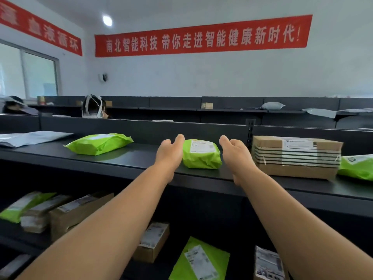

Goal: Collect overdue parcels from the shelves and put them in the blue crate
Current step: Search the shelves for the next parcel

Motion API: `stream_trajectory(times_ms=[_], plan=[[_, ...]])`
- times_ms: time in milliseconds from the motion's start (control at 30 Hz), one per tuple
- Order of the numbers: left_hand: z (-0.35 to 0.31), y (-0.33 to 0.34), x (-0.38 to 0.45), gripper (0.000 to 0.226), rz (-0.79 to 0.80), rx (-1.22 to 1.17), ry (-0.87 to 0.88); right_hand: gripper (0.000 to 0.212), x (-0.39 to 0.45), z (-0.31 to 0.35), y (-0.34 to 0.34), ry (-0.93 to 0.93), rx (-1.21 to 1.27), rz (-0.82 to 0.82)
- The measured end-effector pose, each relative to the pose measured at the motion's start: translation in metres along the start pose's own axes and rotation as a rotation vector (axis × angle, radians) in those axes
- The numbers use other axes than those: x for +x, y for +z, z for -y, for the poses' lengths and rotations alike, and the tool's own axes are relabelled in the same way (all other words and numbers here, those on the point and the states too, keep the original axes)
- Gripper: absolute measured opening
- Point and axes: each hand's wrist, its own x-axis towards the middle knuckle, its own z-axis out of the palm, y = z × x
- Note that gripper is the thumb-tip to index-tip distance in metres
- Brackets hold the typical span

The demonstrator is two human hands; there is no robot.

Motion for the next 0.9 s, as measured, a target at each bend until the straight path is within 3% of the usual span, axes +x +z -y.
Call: stream_trajectory(times_ms=[67, 200, 400, 500, 600, 767, 900], plan=[[0.004, 0.004, 0.013, 0.068, 0.036, 0.021, -0.031, 0.026, 0.016, -0.002, 0.006, 0.022, -0.048, -0.004], [0.01, 0.013, 0.033, 0.062, 0.099, 0.098, -0.045, 0.062, 0.034, -0.005, 0.015, 0.07, -0.153, 0.011], [0.012, 0.022, 0.054, 0.022, 0.161, 0.157, 0.018, 0.05, 0.049, -0.019, 0.026, 0.069, -0.243, -0.008], [0.019, 0.026, 0.061, 0.034, 0.196, 0.06, 0.066, 0.029, 0.051, -0.025, 0.028, 0.044, -0.239, -0.037], [0.027, 0.025, 0.063, 0.027, 0.236, -0.033, 0.116, 0.02, 0.051, -0.031, 0.027, -0.024, -0.216, -0.048], [0.033, 0.019, 0.062, 0.029, 0.26, -0.246, 0.165, 0.042, 0.047, -0.035, 0.027, -0.112, -0.125, -0.092], [0.034, 0.017, 0.061, 0.033, 0.264, -0.351, 0.2, 0.041, 0.044, -0.037, 0.026, -0.162, -0.002, -0.095]])
